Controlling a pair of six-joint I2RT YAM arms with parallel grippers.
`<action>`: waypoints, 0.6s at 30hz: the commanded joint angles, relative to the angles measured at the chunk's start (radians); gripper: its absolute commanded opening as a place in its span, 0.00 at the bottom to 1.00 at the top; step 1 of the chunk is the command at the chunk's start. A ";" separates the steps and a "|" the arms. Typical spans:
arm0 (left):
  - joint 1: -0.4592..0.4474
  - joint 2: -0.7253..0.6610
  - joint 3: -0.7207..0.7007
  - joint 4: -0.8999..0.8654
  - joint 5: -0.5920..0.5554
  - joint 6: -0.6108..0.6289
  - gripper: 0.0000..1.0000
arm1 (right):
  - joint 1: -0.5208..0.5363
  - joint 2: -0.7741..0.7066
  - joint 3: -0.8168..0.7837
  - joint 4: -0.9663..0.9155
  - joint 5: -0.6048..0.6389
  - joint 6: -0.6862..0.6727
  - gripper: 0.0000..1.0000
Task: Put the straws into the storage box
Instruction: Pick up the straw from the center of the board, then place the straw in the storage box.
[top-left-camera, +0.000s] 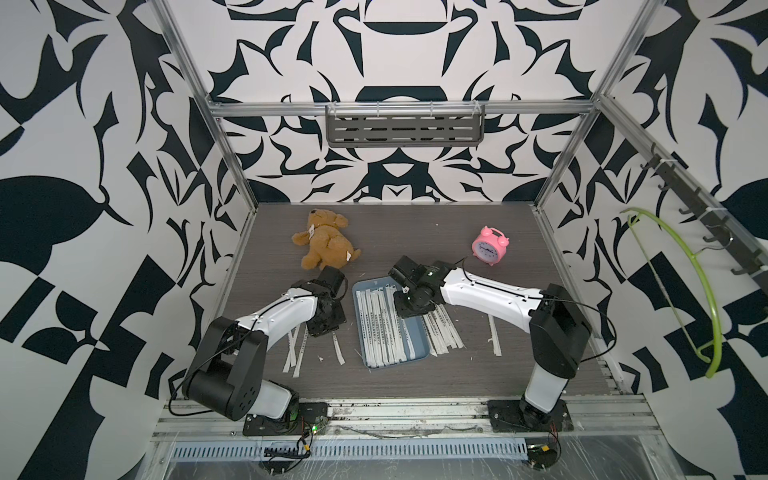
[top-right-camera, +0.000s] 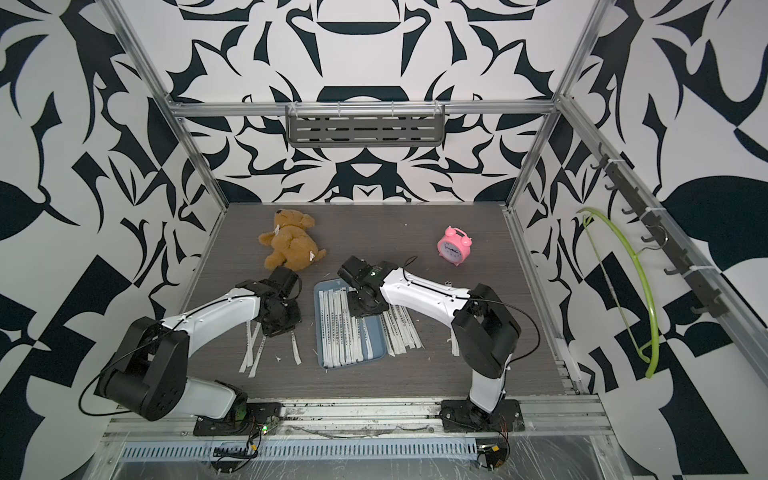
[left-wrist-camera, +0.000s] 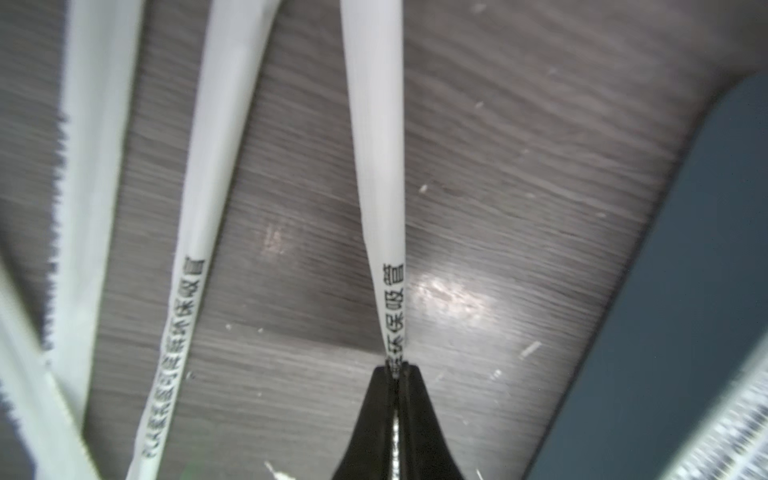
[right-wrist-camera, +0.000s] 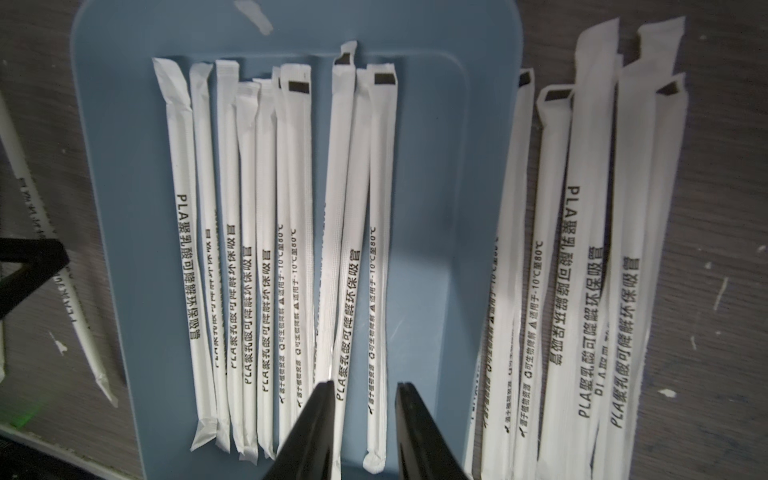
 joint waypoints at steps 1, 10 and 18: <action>-0.021 -0.081 0.072 -0.112 -0.042 -0.049 0.04 | -0.022 -0.070 0.001 -0.019 0.021 -0.015 0.31; -0.328 0.031 0.339 -0.046 -0.097 -0.255 0.00 | -0.156 -0.164 -0.031 -0.035 0.011 -0.042 0.30; -0.485 0.410 0.574 0.060 -0.014 -0.271 0.00 | -0.275 -0.256 -0.099 -0.036 -0.001 -0.052 0.30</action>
